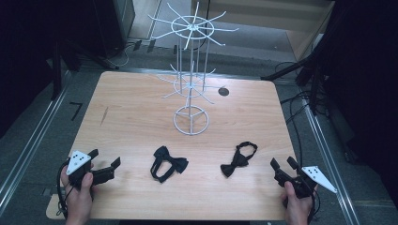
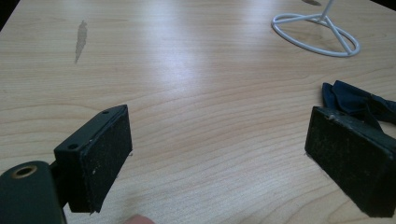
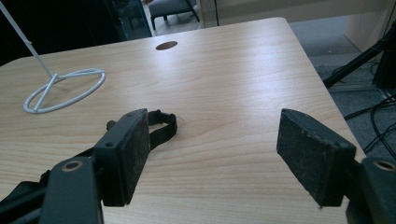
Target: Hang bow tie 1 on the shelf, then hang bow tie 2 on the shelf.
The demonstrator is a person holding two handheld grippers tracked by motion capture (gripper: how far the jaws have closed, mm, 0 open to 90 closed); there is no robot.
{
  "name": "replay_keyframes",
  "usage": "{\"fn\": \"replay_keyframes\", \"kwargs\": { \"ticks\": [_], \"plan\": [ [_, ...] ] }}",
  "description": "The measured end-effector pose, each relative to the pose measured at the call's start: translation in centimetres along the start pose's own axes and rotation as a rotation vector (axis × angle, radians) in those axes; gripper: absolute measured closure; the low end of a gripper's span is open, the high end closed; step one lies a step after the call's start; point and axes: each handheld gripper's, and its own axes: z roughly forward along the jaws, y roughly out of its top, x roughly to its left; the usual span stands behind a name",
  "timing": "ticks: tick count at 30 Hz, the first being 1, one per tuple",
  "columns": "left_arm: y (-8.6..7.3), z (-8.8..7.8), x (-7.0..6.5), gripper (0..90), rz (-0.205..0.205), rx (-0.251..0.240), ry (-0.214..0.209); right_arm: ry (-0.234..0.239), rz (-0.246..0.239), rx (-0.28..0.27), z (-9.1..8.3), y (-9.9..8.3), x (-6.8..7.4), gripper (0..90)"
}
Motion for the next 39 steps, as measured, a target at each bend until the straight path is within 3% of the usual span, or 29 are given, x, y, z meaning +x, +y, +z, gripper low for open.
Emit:
{"fn": "replay_keyframes", "kwargs": {
  "ticks": [3, 10, 14, 21, 26, 29, 35, 36, 37, 38, 39],
  "plan": [
    [0.0, 0.0, 0.0, 8.1, -0.001, 0.0, -0.002, -0.003, -0.007, 0.003, 0.1, 0.1, 0.4, 26.9],
    [0.0, 0.1, 0.0, 8.2, -0.007, 0.002, -0.002, 0.031, 0.035, -0.013, 0.4, 0.3, 1.6, 31.0],
    [0.1, 0.2, 0.1, 8.2, -0.01, 0.009, -0.007, 0.028, -0.002, 0.0, 0.5, 0.5, 2.5, 31.3],
    [0.1, 0.1, 0.1, 8.2, -0.009, 0.005, -0.012, 0.066, 0.001, -0.004, 0.2, 1.3, 3.9, 31.4],
    [0.0, 0.1, 0.1, 8.2, -0.003, 0.005, -0.014, 0.091, -0.04, -0.002, 0.2, 2.2, 6.3, 32.7],
    [0.0, 0.1, 0.1, 8.2, -0.006, 0.009, -0.015, 0.108, -0.063, 0.002, 0.3, 2.4, 6.9, 33.3],
    [0.1, 0.2, 0.0, 8.2, -0.003, 0.01, -0.011, 0.152, -0.114, 0.03, 1.1, 2.5, 8.9, 37.9],
    [0.1, 0.2, 0.0, 8.1, -0.004, 0.008, -0.011, 0.196, -0.124, 0.061, 1.3, 2.4, 9.7, 41.1],
    [0.1, 0.1, 0.0, 8.1, -0.005, 0.005, -0.011, 0.196, -0.124, 0.061, 1.3, 2.4, 9.7, 41.1],
    [0.0, 0.1, 0.1, 8.2, -0.01, 0.002, -0.016, 0.257, -0.11, 0.081, 1.6, 2.5, 10.5, 42.8],
    [0.0, 0.0, 0.1, 8.2, -0.01, -0.001, -0.016, 0.278, -0.104, 0.091, 1.7, 2.5, 10.9, 43.7]
  ]
}}
